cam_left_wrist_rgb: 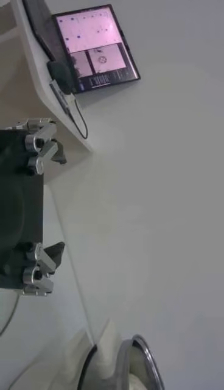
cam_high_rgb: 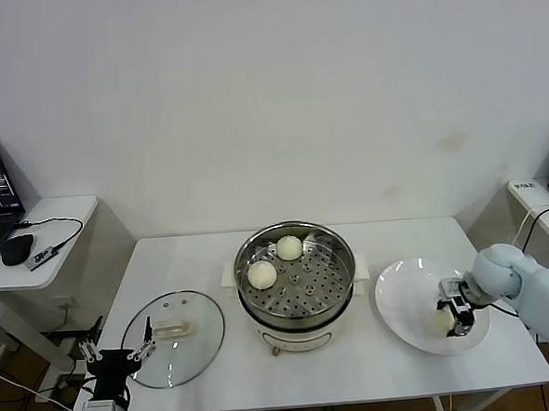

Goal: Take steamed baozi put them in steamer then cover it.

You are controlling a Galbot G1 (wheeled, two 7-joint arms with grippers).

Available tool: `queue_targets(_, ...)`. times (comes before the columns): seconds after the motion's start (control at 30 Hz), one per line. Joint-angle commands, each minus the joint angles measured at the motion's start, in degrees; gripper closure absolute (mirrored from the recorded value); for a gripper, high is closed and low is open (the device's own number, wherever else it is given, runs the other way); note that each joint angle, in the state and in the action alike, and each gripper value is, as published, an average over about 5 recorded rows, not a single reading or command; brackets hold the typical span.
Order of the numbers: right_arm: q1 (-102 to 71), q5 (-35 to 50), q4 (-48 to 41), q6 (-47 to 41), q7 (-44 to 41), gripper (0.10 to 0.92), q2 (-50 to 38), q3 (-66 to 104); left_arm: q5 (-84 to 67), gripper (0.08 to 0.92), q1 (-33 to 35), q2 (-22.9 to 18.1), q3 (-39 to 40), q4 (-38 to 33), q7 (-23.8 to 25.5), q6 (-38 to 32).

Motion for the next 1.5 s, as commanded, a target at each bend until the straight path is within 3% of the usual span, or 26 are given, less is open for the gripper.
queue_targets(0.03, 7.35, 3.16, 1.47, -0.56, -1.37, 0.411, -1.58, -2.71, 0.0, 0.177, -0.13, 0.2, 0.03, -0.3, 0.03, 0.06)
queue_targets(0.5, 35.89, 15.15, 4.57, -3.08, -3.03, 0.406, -0.89, -17.34, -0.05, 0.177, -0.59, 0.75, 0.72, -1.39, 0.08, 0.2)
queue_targets(0.83, 52.19, 24.59, 8.0, -4.4, 1.0, 0.406, 10.82, -30.45, -0.52, 0.177, -0.66, 1.26, -0.14, -0.66, 0.14, 0.01)
queue_targets(1.07, 53.0, 29.97, 9.54, -3.94, 5.42, 0.406, 19.52, -34.08, -0.53, 0.177, -0.64, 0.97, -1.03, -0.37, 0.12, 0.01)
queue_targets(1.33, 47.56, 29.42, 8.84, 4.28, 12.64, 0.406, 24.74, -40.17, -0.43, 0.177, -0.64, 0.09, -1.9, -0.57, 0.12, 0.06)
queue_targets(1.5, 46.61, 23.46, 8.9, 11.03, 13.17, 0.406, 26.78, -43.95, -0.38, 0.177, -0.59, -0.65, -2.21, -0.72, 0.13, 0.02)
